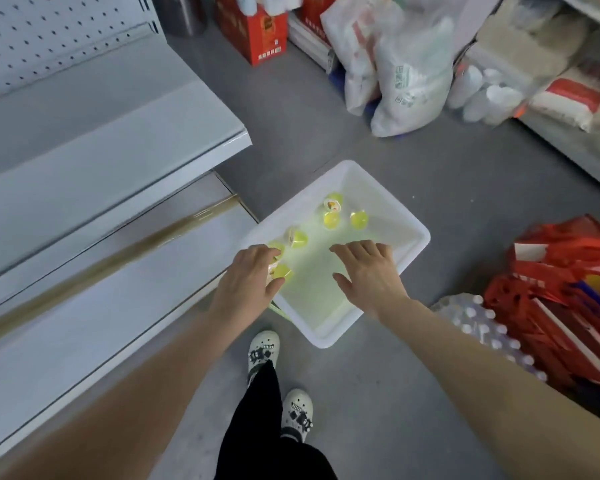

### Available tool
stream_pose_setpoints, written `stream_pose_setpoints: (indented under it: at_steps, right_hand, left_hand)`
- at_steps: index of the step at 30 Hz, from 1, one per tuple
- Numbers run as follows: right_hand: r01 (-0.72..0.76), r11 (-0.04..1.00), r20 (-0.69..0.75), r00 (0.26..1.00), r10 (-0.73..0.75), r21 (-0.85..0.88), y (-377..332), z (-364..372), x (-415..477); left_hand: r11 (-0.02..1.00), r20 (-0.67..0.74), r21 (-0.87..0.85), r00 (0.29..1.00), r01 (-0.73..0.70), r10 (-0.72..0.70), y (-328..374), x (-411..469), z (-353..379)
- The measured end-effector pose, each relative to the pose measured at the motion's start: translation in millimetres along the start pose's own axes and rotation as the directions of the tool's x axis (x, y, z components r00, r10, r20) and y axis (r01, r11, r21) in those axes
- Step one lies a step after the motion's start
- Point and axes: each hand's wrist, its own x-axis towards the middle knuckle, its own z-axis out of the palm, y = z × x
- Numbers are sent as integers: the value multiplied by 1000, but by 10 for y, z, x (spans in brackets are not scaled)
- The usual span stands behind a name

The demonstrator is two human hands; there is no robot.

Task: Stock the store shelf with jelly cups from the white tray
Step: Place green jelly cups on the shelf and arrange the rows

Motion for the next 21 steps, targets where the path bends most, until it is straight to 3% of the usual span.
stream_pose_setpoints:
  at_steps: [11,17,21]
  right_hand:
    - [-36,999,253,967,30,17,203,1498,1077]
    - [63,998,371,928,-48,-29,255,1952,1463]
    - [17,999,360,933,-27,31,380,2070,1390]
  left_hand:
    - [1000,218,27,976,5,-11,-588,969,995]
    - [996,293,86,955,14,-39,-682,1217,1329]
    - [991,323,134,943,32,-74,-709,1311,1462]
